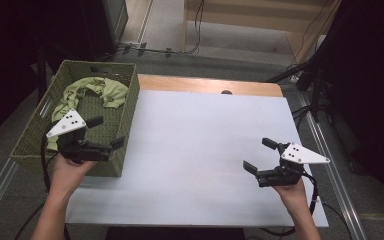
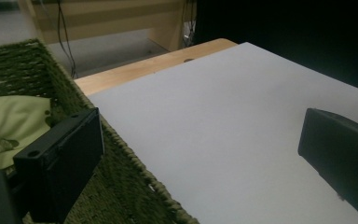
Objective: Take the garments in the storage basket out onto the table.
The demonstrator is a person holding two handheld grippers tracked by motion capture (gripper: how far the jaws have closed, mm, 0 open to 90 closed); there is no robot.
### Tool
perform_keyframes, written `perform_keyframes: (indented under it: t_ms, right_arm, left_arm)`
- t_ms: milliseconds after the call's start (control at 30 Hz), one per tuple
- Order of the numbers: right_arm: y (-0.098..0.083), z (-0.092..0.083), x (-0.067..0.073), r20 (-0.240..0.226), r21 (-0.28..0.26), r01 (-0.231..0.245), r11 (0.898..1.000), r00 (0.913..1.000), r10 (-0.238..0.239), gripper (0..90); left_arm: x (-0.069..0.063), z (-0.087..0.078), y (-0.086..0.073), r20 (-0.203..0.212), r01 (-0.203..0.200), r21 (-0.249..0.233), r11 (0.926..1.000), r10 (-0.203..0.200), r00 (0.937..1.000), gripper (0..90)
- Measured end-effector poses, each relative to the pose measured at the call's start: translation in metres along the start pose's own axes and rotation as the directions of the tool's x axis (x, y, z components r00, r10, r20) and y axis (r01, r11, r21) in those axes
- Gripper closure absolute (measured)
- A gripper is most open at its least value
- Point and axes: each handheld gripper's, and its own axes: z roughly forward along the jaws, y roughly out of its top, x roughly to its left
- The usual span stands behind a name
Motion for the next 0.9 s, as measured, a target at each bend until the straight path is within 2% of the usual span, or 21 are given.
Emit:
perform_keyframes:
  t_ms: [67, 100, 167, 200, 233, 333, 400, 433, 467, 533, 633, 667, 700, 833, 867, 900]
  right_arm:
    - [0.0, 0.0, 0.0, 0.0, 0.0, 0.001, 1.0, 1.0, -0.001, 0.0]
    - [0.0, 0.0, 0.0, -0.001, 0.0, 0.001, 1.0, 1.0, -0.001, 0.0]
    - [0.0, 0.0, 0.0, 0.0, 0.001, 0.001, 1.0, 1.0, -0.001, 0.0]
    - [0.0, 0.001, -0.001, -0.001, 0.004, 0.003, 1.0, 1.0, -0.003, 0.0]
    - [0.0, 0.001, -0.001, -0.001, 0.006, 0.001, 1.0, 1.0, -0.001, 0.0]
    - [-0.001, 0.002, -0.001, -0.002, 0.009, 0.003, 1.0, 1.0, -0.003, 0.0]
    - [-0.001, 0.002, -0.001, -0.002, 0.009, 0.004, 1.0, 1.0, -0.004, 0.0]
    - [-0.001, 0.002, -0.001, -0.003, 0.01, 0.003, 1.0, 1.0, -0.003, 0.0]
    - [-0.001, 0.002, -0.001, -0.002, 0.011, 0.0, 1.0, 1.0, 0.0, 0.0]
    - [-0.001, 0.002, -0.002, -0.002, 0.012, 0.001, 1.0, 1.0, -0.001, 0.0]
    - [-0.001, 0.003, -0.002, -0.004, 0.012, 0.003, 1.0, 1.0, -0.003, 0.0]
    - [-0.001, 0.003, -0.002, -0.005, 0.013, 0.007, 1.0, 1.0, -0.007, 0.0]
    - [-0.001, 0.003, -0.002, -0.005, 0.013, 0.007, 1.0, 1.0, -0.007, 0.0]
    - [-0.001, 0.005, -0.003, -0.008, 0.018, 0.008, 1.0, 0.9999, -0.008, 0.0]
    - [-0.001, 0.005, -0.003, -0.007, 0.018, 0.009, 1.0, 0.9999, -0.009, 0.0]
    - [-0.002, 0.005, -0.002, -0.006, 0.021, 0.01, 1.0, 0.9999, -0.01, 0.0]
  left_arm:
    - [0.003, 0.0, 0.001, -0.007, 0.006, 0.0, 1.0, -0.006, 1.0, 0.5]
    - [0.007, 0.001, 0.004, -0.039, 0.001, 0.026, 0.9997, 0.0, 0.9993, 0.5]
    - [0.01, 0.002, 0.005, -0.047, -0.002, 0.037, 0.9993, 0.004, 0.9989, 0.5]
    - [0.015, 0.005, 0.008, -0.067, -0.004, 0.068, 0.9977, 0.009, 0.9977, 0.5]
    - [0.017, 0.006, 0.009, -0.076, 0.0, 0.079, 0.9969, 0.006, 0.9971, 0.5]
    - [0.023, 0.007, 0.011, -0.096, 0.005, 0.1, 0.995, 0.005, 0.9954, 0.5]
    - [0.031, 0.012, 0.013, -0.128, 0.008, 0.14, 0.9901, 0.01, 0.9917, 0.5]
    - [0.031, 0.012, 0.013, -0.128, 0.008, 0.14, 0.9901, 0.01, 0.9917, 0.5]
    - [0.037, 0.015, 0.014, -0.147, 0.012, 0.172, 0.9851, 0.014, 0.989, 0.5]
    - [0.043, 0.018, 0.014, -0.171, 0.017, 0.2, 0.9796, 0.018, 0.9852, 0.5]
    - [0.049, 0.02, 0.014, -0.183, 0.026, 0.216, 0.976, 0.015, 0.9831, 0.5]
    - [0.054, 0.022, 0.015, -0.193, 0.033, 0.237, 0.9709, 0.014, 0.9811, 0.5]
    - [0.054, 0.022, 0.015, -0.193, 0.033, 0.237, 0.9709, 0.014, 0.9811, 0.5]
    - [0.067, 0.026, 0.019, -0.226, 0.05, 0.279, 0.9589, 0.015, 0.974, 0.5]
    - [0.067, 0.026, 0.019, -0.226, 0.05, 0.279, 0.9589, 0.015, 0.974, 0.5]
    - [0.073, 0.028, 0.02, -0.245, 0.059, 0.294, 0.9539, 0.016, 0.9693, 0.5]
